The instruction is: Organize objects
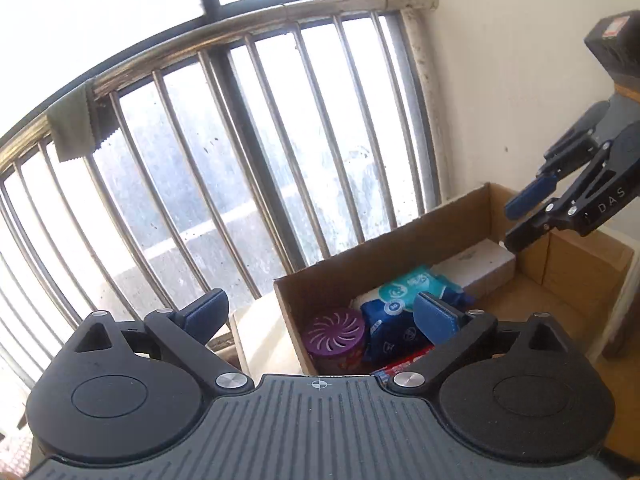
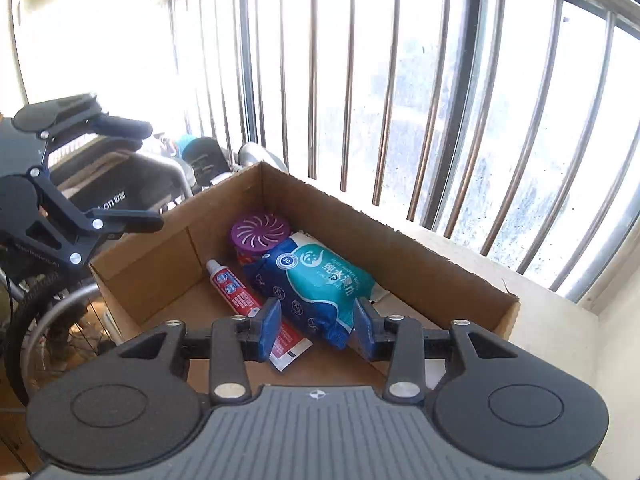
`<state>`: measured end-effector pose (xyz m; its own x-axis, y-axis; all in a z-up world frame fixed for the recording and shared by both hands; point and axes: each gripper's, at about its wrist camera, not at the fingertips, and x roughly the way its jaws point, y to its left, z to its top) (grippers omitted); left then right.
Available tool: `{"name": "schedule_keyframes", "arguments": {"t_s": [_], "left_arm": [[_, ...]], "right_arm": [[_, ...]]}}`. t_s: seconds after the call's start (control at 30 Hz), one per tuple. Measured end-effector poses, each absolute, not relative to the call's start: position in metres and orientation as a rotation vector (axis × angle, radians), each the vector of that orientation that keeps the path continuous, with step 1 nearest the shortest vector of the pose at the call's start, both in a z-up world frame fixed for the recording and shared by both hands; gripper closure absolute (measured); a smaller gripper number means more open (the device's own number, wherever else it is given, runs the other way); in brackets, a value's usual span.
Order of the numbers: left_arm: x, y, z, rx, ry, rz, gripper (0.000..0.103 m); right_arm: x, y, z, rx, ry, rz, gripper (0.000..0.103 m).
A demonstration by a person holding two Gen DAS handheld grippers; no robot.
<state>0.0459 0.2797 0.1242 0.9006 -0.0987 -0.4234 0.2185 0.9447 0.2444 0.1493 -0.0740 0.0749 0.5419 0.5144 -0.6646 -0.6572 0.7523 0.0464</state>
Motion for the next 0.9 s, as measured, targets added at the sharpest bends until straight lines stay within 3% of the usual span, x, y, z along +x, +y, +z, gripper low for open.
{"name": "schedule_keyframes", "arguments": {"t_s": [0.13, 0.3, 0.47, 0.57, 0.73, 0.9], "left_arm": [[0.016, 0.260, 0.110, 0.174, 0.301, -0.028, 0.000], [0.018, 0.258, 0.100, 0.027, 0.404, 0.000, 0.000], [-0.009, 0.236, 0.087, 0.130, 0.444, 0.053, 0.000], [-0.032, 0.217, 0.079, 0.058, 0.410, 0.081, 0.000], [-0.063, 0.209, 0.078, -0.042, 0.358, 0.097, 0.000], [-0.074, 0.197, 0.069, 0.045, 0.374, 0.175, 0.000]], "right_arm": [[0.127, -0.108, 0.088, -0.081, 0.624, 0.675, 0.060], [0.094, -0.120, 0.074, 0.019, 0.572, 0.677, 0.059], [0.057, -0.133, 0.066, 0.133, 0.475, 0.667, 0.059], [0.022, -0.142, 0.071, 0.149, 0.359, 0.557, 0.028], [-0.009, -0.150, 0.059, 0.225, 0.292, 0.460, 0.027], [-0.014, -0.148, 0.043, 0.209, 0.325, 0.422, 0.023]]}}
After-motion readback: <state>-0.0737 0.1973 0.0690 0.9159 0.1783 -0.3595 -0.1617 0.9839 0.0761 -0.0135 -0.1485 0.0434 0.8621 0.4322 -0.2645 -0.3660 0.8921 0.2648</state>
